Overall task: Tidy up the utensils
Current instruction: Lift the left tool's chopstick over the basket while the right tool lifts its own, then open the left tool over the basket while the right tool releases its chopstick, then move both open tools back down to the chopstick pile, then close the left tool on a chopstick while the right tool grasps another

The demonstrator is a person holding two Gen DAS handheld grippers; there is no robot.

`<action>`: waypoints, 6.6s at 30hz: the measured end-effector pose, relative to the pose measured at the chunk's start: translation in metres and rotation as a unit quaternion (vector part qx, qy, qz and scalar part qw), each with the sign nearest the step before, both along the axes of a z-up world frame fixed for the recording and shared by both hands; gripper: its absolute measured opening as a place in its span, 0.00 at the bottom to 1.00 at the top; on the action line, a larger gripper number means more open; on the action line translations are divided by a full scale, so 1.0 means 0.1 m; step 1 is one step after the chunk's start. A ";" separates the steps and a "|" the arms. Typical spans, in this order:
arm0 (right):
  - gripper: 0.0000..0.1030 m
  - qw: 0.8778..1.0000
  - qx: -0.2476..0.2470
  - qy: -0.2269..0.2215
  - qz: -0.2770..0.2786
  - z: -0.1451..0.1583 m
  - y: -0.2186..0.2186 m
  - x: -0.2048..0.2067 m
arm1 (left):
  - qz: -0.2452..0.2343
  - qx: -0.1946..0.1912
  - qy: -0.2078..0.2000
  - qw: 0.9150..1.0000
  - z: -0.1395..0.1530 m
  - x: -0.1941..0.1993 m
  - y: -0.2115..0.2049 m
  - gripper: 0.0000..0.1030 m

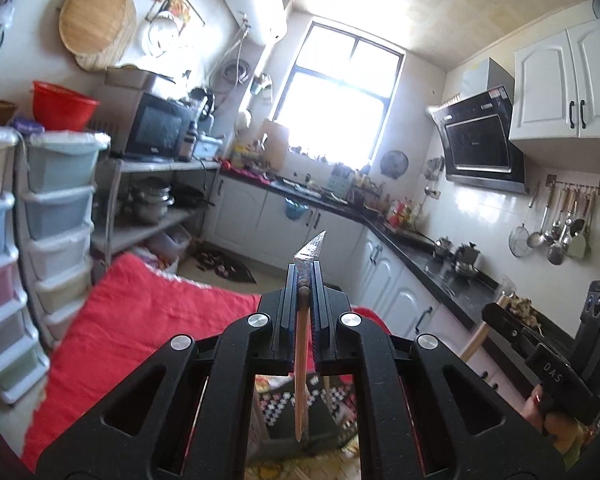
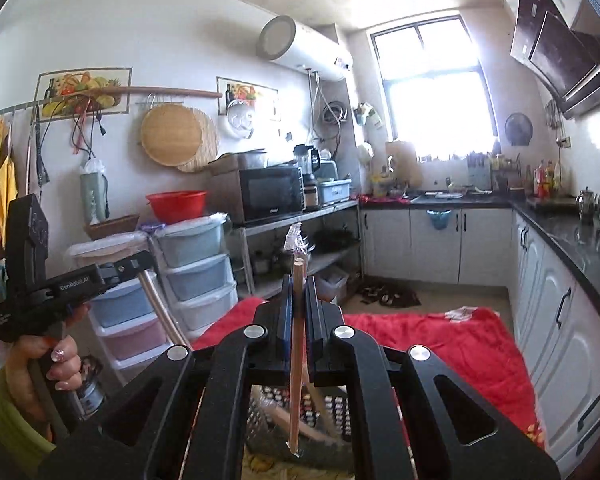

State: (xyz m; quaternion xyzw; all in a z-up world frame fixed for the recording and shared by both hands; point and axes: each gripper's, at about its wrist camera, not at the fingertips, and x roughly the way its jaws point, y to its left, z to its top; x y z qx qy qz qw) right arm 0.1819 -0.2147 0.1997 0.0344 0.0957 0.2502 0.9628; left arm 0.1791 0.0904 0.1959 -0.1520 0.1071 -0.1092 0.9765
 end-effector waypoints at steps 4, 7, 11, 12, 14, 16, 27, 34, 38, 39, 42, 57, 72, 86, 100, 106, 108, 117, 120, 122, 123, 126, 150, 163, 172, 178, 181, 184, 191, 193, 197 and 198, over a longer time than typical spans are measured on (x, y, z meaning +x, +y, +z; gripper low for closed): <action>0.05 1.000 0.011 -0.016 -0.010 0.09 -0.06 0.09 | 0.015 0.005 -0.013 1.000 0.08 0.07 0.04 0.03; 0.05 0.999 0.017 -0.028 -0.015 0.13 -0.09 0.14 | 0.020 0.003 -0.016 1.000 0.09 0.12 0.05 0.03; 0.05 0.999 0.019 -0.043 -0.022 0.14 -0.11 0.22 | 0.026 0.003 -0.020 0.999 0.04 0.16 0.02 0.03; 0.05 0.998 0.020 -0.046 -0.024 0.12 -0.11 0.22 | 0.028 0.004 -0.020 0.999 0.01 0.17 0.01 0.03; 0.05 0.998 0.019 -0.049 -0.025 0.08 -0.12 0.25 | 0.030 0.005 -0.018 0.999 -0.05 0.20 -0.01 0.03; 0.05 0.998 0.013 -0.053 -0.030 0.03 -0.10 0.27 | 0.029 0.006 -0.015 0.999 -0.12 0.24 -0.04 0.03; 0.05 0.998 -0.012 -0.048 -0.039 -0.35 -0.03 0.41 | 0.025 0.009 -0.003 1.000 -0.45 0.33 -0.13 0.03; 0.05 0.998 -0.020 -0.021 -0.050 -0.61 0.00 0.51 | 0.017 0.007 0.021 1.000 -0.66 0.40 -0.19 0.03; 0.05 0.998 -0.018 -0.003 -0.056 -0.74 0.00 0.56 | 0.012 0.009 0.032 0.999 -0.75 0.42 -0.22 0.03; 0.05 0.998 -0.017 0.001 -0.058 -0.77 0.00 0.58 | 0.011 0.009 0.035 0.999 -0.77 0.43 -0.22 0.03; 0.06 0.998 -0.014 0.016 -0.061 -0.84 -0.01 0.62 | 0.008 0.010 0.042 0.999 -0.82 0.45 -0.23 0.03; 0.40 0.996 -0.004 0.075 -0.050 -1.02 -0.02 0.56 | 0.001 0.008 0.080 0.997 -1.00 0.48 -0.24 0.34; 0.58 0.995 -0.005 0.082 -0.048 -0.96 -0.09 0.28 | 0.001 -0.003 0.088 0.996 -0.98 0.25 -0.16 0.90; 0.58 0.992 -0.016 0.114 -0.047 -1.05 -0.16 0.07 | 0.007 -0.018 0.100 0.995 -1.10 0.06 -0.07 0.90; 0.58 0.987 -0.037 0.152 -0.042 -1.28 -0.14 -0.02 | 0.008 -0.027 0.130 0.991 -1.33 -0.05 -0.04 0.90; 0.58 0.984 -0.049 0.167 -0.034 -1.39 -0.09 -0.06 | 0.009 -0.028 0.145 0.989 -1.43 -0.08 -0.02 0.90; 0.58 0.983 -0.052 0.172 -0.030 -1.42 -0.08 -0.06 | 0.010 -0.030 0.150 0.988 -1.47 -0.09 -0.01 0.90; 0.58 0.977 -0.072 0.198 -0.015 -1.62 -0.01 -0.10 | 0.016 -0.033 0.175 0.984 -1.66 -0.12 0.02 0.90; 0.58 0.975 -0.077 0.209 -0.012 -1.70 0.01 -0.11 | 0.018 -0.029 0.181 0.983 -1.71 -0.13 0.03 0.90; 0.58 0.974 -0.080 0.214 -0.011 -1.73 0.01 -0.12 | 0.020 -0.026 0.185 0.982 -1.73 -0.13 0.02 0.90; 0.58 0.973 -0.081 0.216 -0.011 -1.75 0.02 -0.13 | 0.021 -0.026 0.187 0.982 -1.74 -0.13 0.02 0.90; 0.58 0.970 -0.086 0.227 -0.009 -1.81 0.03 -0.13 | 0.021 -0.026 0.196 0.980 -1.80 -0.13 0.03 0.90; 0.37 0.940 -0.126 0.318 -0.020 -2.30 0.03 -0.02 | 0.001 -0.058 0.302 0.952 -2.38 -0.11 0.14 0.87; 0.33 0.919 -0.123 0.373 -0.033 -2.56 -0.01 0.14 | -0.015 -0.118 0.353 0.928 -2.71 -0.06 0.24 0.61; 0.31 0.916 -0.123 0.380 -0.021 -2.62 0.08 0.25 | -0.008 -0.140 0.353 0.925 -2.75 0.03 0.32 0.60; 0.31 0.913 -0.116 0.391 -0.011 -2.67 0.15 0.30 | -0.002 -0.145 0.351 0.925 -2.77 0.09 0.36 0.56; 0.31 0.911 -0.106 0.399 -0.007 -2.69 0.15 0.34 | 0.010 -0.140 0.353 0.925 -2.78 0.12 0.38 0.45; 0.28 0.910 -0.108 0.400 -0.006 -2.69 0.18 0.35 | 0.017 -0.140 0.354 0.924 -2.80 0.13 0.41 0.34; 0.20 0.910 -0.115 0.398 -0.011 -2.70 0.20 0.37 | 0.028 -0.135 0.358 0.923 -2.82 0.11 0.45 0.17; 0.16 0.911 -0.116 0.396 -0.016 -2.69 0.20 0.37 | 0.026 -0.138 0.358 0.923 -2.81 0.10 0.46 0.12; 0.11 0.912 -0.112 0.395 -0.023 -2.69 0.20 0.36 | 0.014 -0.150 0.353 0.923 -2.80 0.07 0.45 0.10; 0.10 0.912 -0.110 0.394 -0.024 -2.68 0.19 0.35 | 0.012 -0.152 0.352 0.924 -2.79 0.07 0.44 0.10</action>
